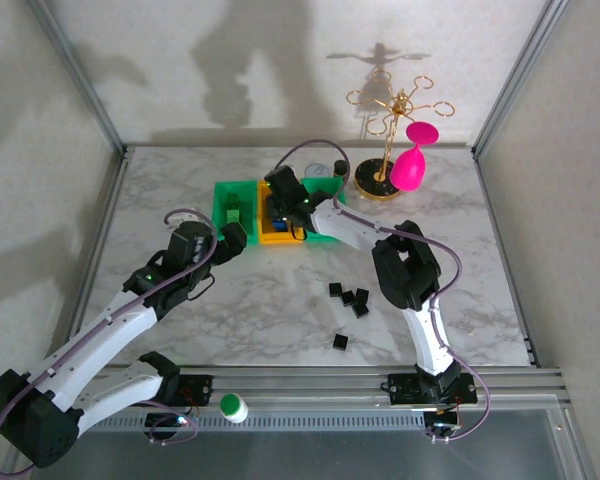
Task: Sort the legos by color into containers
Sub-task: Place the lego in the container, then pick up the lego from the center of the table.
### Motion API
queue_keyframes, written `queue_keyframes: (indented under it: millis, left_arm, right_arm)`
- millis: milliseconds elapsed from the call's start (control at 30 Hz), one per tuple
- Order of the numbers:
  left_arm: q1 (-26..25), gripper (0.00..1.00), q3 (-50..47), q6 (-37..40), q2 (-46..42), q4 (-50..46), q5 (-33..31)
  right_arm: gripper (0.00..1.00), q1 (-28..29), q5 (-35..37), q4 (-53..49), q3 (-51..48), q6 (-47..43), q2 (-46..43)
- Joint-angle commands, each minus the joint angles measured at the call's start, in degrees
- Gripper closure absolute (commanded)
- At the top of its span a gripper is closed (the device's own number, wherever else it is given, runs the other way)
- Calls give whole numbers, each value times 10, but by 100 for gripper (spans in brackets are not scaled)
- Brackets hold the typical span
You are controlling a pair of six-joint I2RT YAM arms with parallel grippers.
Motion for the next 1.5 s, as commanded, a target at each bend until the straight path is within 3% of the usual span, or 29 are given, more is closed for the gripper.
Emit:
queue_keyframes:
  millis: [0, 267, 500, 933, 1300, 1467]
  left_arm:
    - [8, 1, -4, -4, -1, 14, 10]
    - [10, 0, -2, -6, -2, 15, 15]
    - [10, 0, -2, -13, -11, 13, 24]
    - [-12, 0, -15, -22, -26, 14, 43]
    - [-107, 1, -45, -64, -34, 14, 8]
    - [-127, 0, -74, -84, -53, 22, 2]
  right_arm:
    - [62, -7, -7, 14, 30, -16, 24]
    - [55, -8, -13, 2, 51, -25, 39]
    - [46, -7, -20, 23, -4, -29, -44]
    - [40, 1, -34, 43, -238, 33, -252]
    - [38, 38, 5, -27, -431, 132, -381]
    - [37, 51, 21, -43, -508, 162, -417]
